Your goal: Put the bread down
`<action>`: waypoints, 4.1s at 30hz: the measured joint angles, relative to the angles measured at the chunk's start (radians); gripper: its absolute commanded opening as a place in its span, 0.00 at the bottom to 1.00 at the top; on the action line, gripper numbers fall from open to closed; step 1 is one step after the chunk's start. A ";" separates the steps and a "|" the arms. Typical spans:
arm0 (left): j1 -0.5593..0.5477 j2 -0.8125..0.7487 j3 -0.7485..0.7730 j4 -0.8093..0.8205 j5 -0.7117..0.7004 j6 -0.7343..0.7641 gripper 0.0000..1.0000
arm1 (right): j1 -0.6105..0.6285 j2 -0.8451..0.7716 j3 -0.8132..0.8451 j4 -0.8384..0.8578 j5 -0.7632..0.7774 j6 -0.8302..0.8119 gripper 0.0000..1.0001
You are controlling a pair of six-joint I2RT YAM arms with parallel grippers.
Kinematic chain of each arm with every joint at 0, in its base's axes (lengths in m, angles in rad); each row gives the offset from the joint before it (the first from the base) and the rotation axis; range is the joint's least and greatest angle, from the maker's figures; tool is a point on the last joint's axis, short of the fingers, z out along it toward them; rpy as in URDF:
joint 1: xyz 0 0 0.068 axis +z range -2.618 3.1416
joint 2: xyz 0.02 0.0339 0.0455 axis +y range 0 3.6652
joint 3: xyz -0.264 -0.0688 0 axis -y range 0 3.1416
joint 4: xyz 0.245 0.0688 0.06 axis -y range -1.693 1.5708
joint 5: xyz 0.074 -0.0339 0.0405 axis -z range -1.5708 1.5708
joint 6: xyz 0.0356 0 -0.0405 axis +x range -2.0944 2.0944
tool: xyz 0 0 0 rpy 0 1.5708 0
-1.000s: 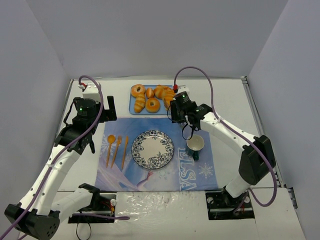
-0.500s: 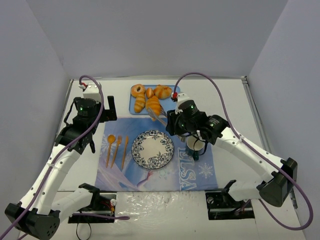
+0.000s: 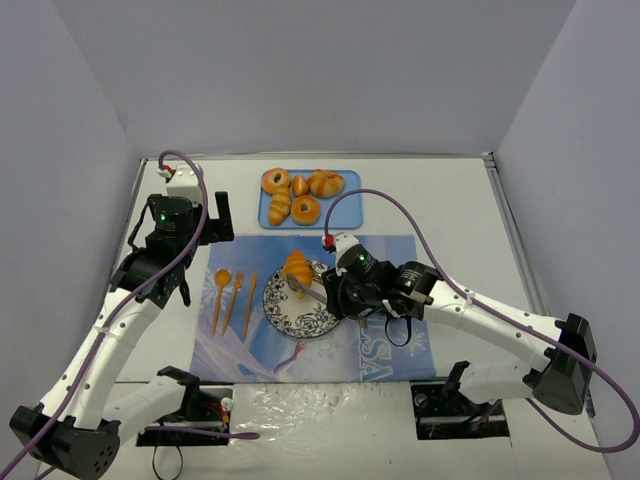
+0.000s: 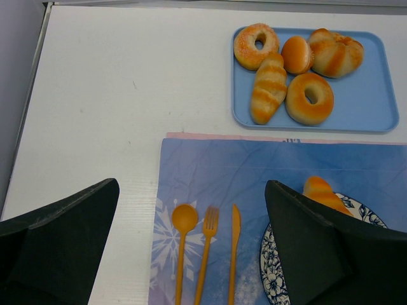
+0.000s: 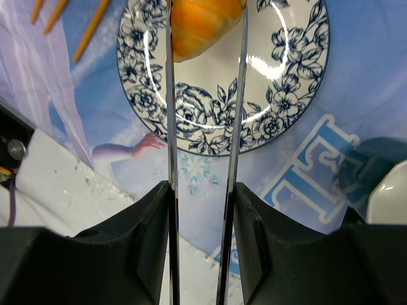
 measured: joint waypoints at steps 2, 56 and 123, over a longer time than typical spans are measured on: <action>0.000 0.001 0.000 0.000 0.000 0.000 0.97 | 0.019 0.001 -0.021 0.003 0.010 0.009 0.16; 0.000 0.003 0.000 0.000 -0.004 0.000 0.97 | 0.140 0.061 -0.012 -0.029 0.104 0.043 0.51; 0.000 0.015 0.000 -0.004 -0.012 0.004 0.97 | -0.990 0.741 0.426 0.237 0.145 -0.089 0.53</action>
